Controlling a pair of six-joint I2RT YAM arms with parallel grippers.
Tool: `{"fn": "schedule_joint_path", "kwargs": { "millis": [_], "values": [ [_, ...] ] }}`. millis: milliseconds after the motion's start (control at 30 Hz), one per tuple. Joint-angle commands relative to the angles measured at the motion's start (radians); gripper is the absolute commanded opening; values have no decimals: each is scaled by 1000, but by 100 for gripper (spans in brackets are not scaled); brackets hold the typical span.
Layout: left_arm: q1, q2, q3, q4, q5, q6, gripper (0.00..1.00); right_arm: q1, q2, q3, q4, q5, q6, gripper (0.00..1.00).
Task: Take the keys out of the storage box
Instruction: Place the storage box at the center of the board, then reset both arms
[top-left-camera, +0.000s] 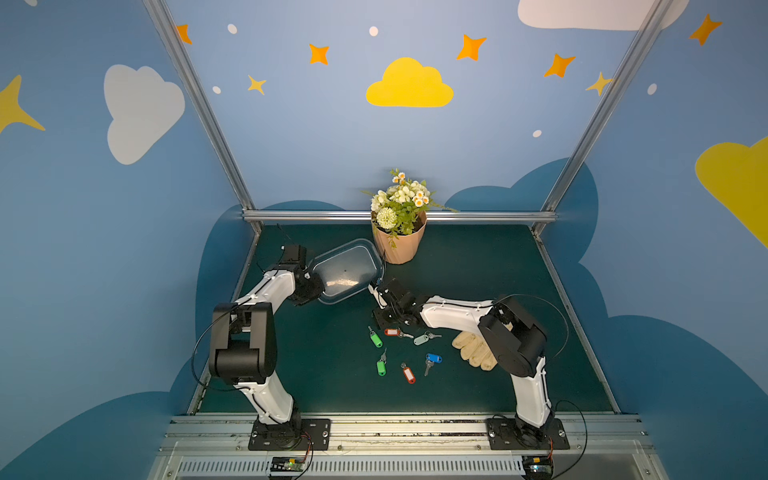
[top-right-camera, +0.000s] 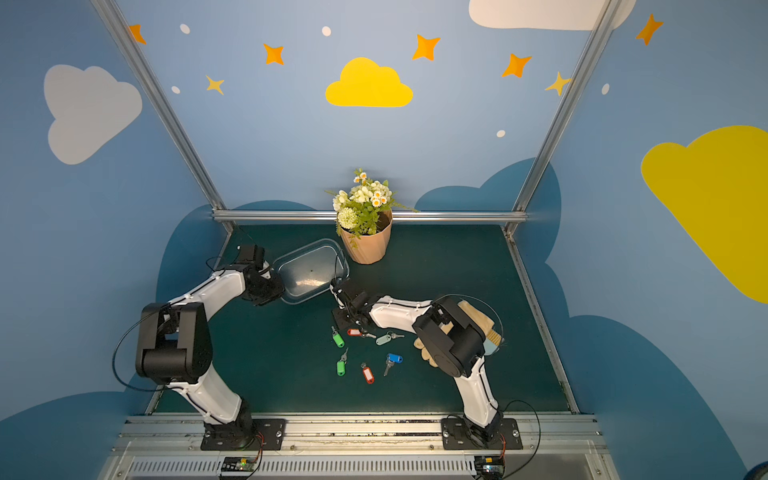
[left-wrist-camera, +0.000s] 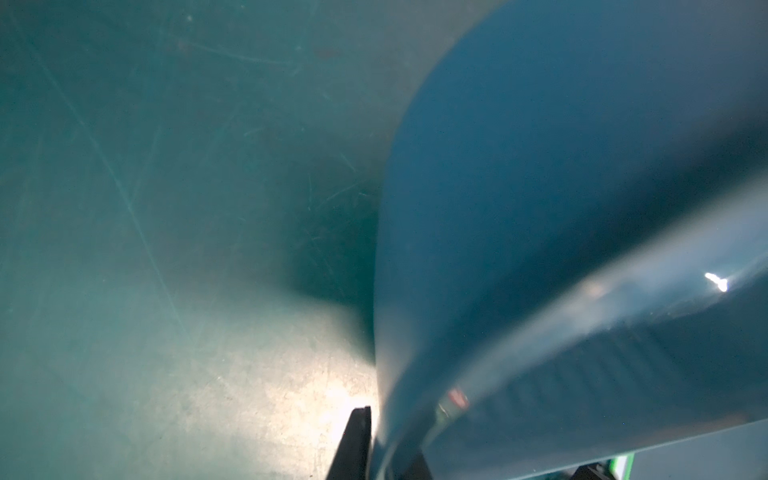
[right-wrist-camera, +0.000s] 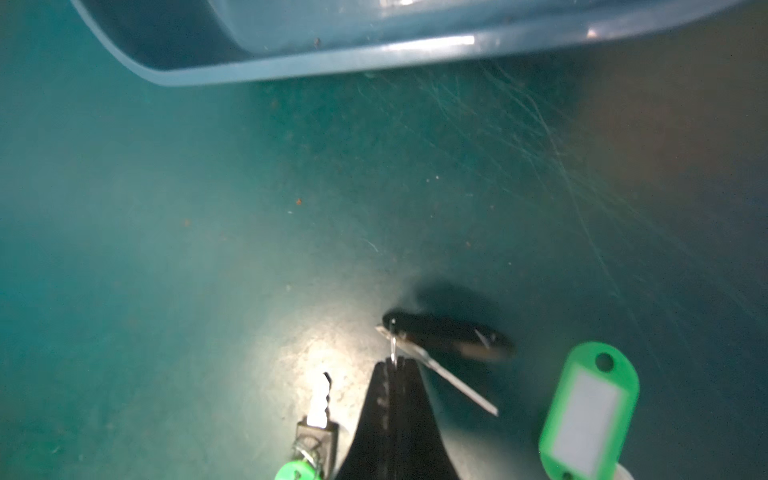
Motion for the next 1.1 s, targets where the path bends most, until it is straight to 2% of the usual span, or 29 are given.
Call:
{"fn": "schedule_joint_path", "kwargs": {
  "millis": [0,100,167,333,433,467,533,567,600,700,800,833,867,1000,1067],
  "values": [
    [11,-23,-12,-35,-14,6,17,-6,-14,8,-24,15,5,0],
    [19,-36,-11,-51,-21,12,21,-6,-37,1,-30,27,2,5],
    [22,-42,-8,-58,-24,14,32,-6,-57,-5,-41,42,3,8],
    [30,-49,-2,-60,-24,17,39,-9,-129,-34,-72,77,-1,14],
    [31,-64,8,-72,-26,24,49,-12,-188,-38,-135,114,-13,22],
    [31,-80,8,-75,-29,23,54,-12,-214,-47,-147,126,-18,23],
    [31,-128,3,-80,-41,25,71,-12,-276,-80,-156,147,-29,36],
    [31,-164,-2,-82,-48,27,94,-13,-310,-98,-166,165,-34,40],
    [31,-202,-10,-82,-57,29,100,-13,-351,-120,-173,189,-33,44],
    [31,-347,-65,-43,-67,22,100,-27,-471,-186,-203,271,-36,59],
    [29,-536,-181,76,-75,15,100,-60,-603,-265,-232,360,-42,75],
    [26,-597,-229,121,-91,12,100,-74,-646,-290,-242,392,-40,82],
    [23,-668,-286,171,-127,10,100,-91,-696,-322,-247,425,-35,98],
    [5,-909,-500,301,-292,26,100,-189,-867,-455,-241,583,-4,98],
    [-6,-1008,-614,357,-362,59,100,-246,-925,-544,-169,753,35,98]
  ]
}}
